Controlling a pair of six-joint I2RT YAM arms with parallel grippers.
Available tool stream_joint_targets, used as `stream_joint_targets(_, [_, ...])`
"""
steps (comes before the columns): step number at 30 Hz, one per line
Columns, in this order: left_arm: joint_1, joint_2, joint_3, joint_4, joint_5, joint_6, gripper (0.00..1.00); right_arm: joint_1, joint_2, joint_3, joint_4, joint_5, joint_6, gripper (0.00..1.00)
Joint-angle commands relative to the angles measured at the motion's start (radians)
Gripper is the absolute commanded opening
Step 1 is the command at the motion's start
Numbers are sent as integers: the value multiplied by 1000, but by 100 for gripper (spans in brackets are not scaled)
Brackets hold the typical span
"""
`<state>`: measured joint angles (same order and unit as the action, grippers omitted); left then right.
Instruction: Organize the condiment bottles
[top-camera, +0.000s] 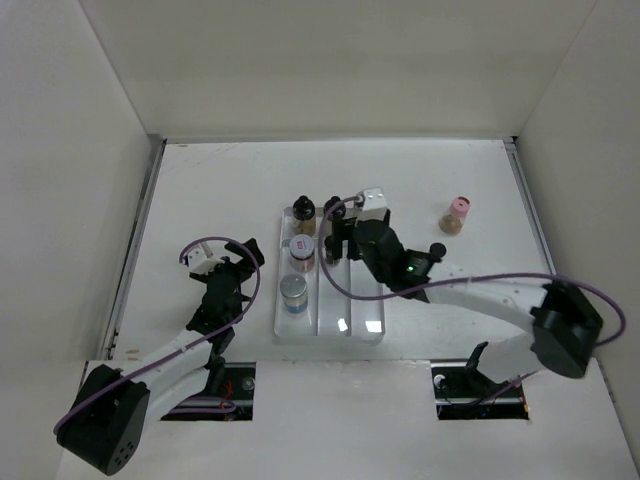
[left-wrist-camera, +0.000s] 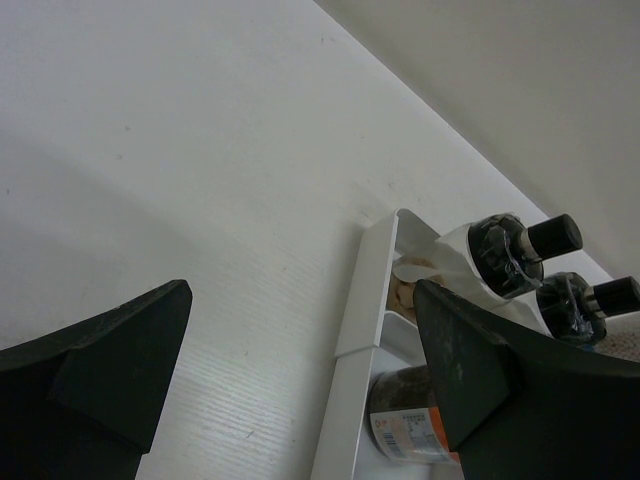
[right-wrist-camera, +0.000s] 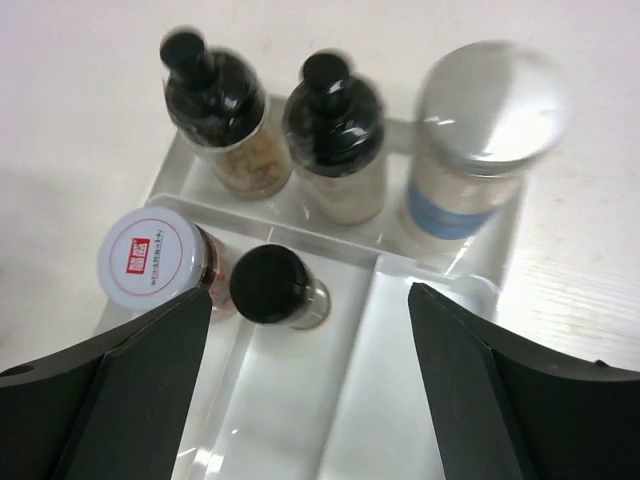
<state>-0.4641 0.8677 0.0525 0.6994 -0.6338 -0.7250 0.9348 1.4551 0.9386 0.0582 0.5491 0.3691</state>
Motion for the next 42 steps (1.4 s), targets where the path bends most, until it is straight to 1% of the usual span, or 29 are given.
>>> stream_joint_targets(1, [5, 13, 32, 45, 8, -7, 96, -23, -201, -107, 3, 96, 48, 87])
stream_joint_targets(4, [-3, 21, 32, 49, 22, -8, 96, -125, -358, -231, -3, 153, 71, 84])
stream_joint_targets(6, [-8, 17, 32, 51, 20, -8, 96, -194, -442, -291, -36, 230, 96, 85])
stream_joint_targets(9, [-8, 37, 33, 64, 23, -10, 96, -267, -470, -304, -173, 365, 128, 91])
stream_joint_targets(11, [-15, 37, 33, 69, 31, -11, 96, -328, -449, -302, -236, 393, 128, 94])
stream_joint_targets(13, [-18, 42, 33, 69, 26, -11, 96, -374, -441, -317, -245, 356, 134, 95])
stream_joint_targets(16, [-14, 60, 38, 71, 32, -11, 96, -437, -405, -327, -212, 194, 131, 92])
stream_joint_targets(18, [-15, 53, 37, 72, 34, -13, 96, -457, -381, -324, -180, 135, 131, 90])
stream_joint_targets(24, [-9, 57, 37, 72, 39, -14, 96, -462, -273, -308, -127, 92, 136, 81])
stream_joint_targets(28, [-12, 66, 40, 72, 29, -14, 96, -462, -228, -316, -84, 81, 146, 64])
stream_joint_targets(29, [-6, 73, 41, 74, 39, -14, 96, -465, -216, -308, -84, 80, 145, 58])
stream_joint_targets(30, [-5, 73, 41, 74, 42, -14, 96, -466, -213, -301, -92, 90, 143, 50])
stream_joint_targets(31, [-6, 67, 40, 74, 43, -14, 96, -465, -226, -300, -93, 106, 143, 45])
stream_joint_targets(32, [-8, 60, 40, 74, 43, -14, 96, -456, -261, -308, -83, 144, 140, 42])
stream_joint_targets(34, [-11, 60, 40, 74, 34, -14, 96, -414, -315, -298, -101, 189, 119, 43])
stream_joint_targets(37, [-5, 68, 40, 74, 43, -14, 96, -329, -343, -216, -205, 152, 67, 44])
stream_joint_targets(39, [-14, 60, 41, 74, 37, -14, 96, -235, -358, -170, -256, 132, 68, 44])
stream_joint_targets(42, [-12, 83, 47, 80, 40, -14, 96, -94, -331, -124, -229, 77, 80, 44])
